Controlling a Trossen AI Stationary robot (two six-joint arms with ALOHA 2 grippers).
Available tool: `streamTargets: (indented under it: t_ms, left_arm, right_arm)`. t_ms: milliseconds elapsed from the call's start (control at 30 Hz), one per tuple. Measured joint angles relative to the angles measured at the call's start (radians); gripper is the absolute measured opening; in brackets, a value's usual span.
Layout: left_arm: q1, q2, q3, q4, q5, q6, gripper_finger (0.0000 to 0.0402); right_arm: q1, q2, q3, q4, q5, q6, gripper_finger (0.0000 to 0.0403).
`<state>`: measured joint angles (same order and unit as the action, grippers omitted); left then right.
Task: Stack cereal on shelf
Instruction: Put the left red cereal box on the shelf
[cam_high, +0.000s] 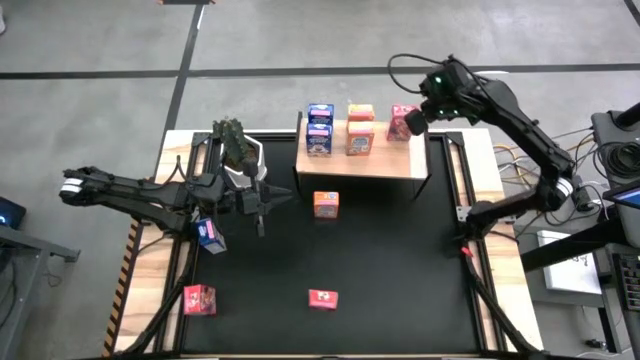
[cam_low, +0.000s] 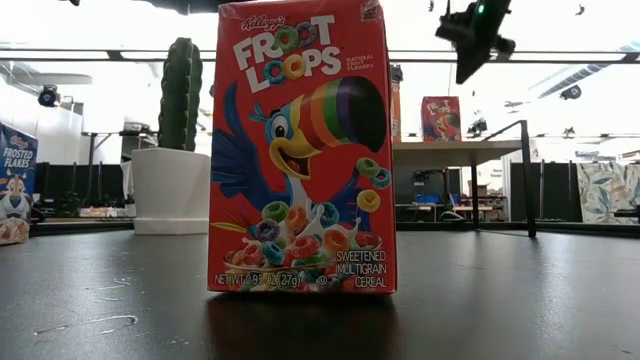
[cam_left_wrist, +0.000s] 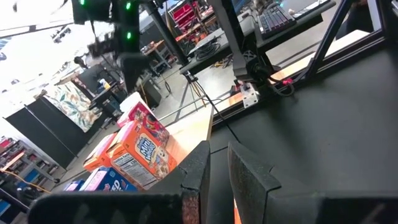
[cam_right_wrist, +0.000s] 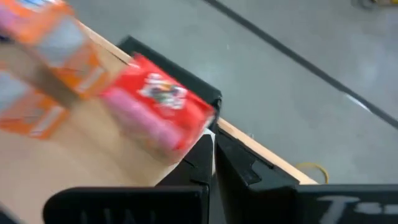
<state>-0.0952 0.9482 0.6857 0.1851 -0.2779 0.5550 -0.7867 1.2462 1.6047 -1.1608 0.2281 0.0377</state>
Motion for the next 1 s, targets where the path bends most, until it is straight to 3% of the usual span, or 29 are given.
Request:
streamTargets:
  t_ms: [267,633,800,1000]
  left_arm:
    - [0.0,0.0,0.0,-0.001,0.0,-0.102,0.0041]
    - [-0.003,0.0,0.007,-0.088,0.0,-0.42,0.0041]
    - [-0.017,0.014,0.111,-0.276,0.0,-0.613,0.0041]
    - [-0.027,0.104,0.307,-0.687,0.001,-0.912,0.0041]
  right_arm:
    - [0.26,-0.114,-0.045,0.093,0.008,0.012,0.0009]
    - [0.604,-0.263,-0.318,0.388,0.035,0.004,0.0009]
    - [0.684,-0.298,-0.428,0.47,0.041,-0.005,0.0009]
    - [0.734,-0.335,-0.585,0.688,0.045,-0.077,0.0009]
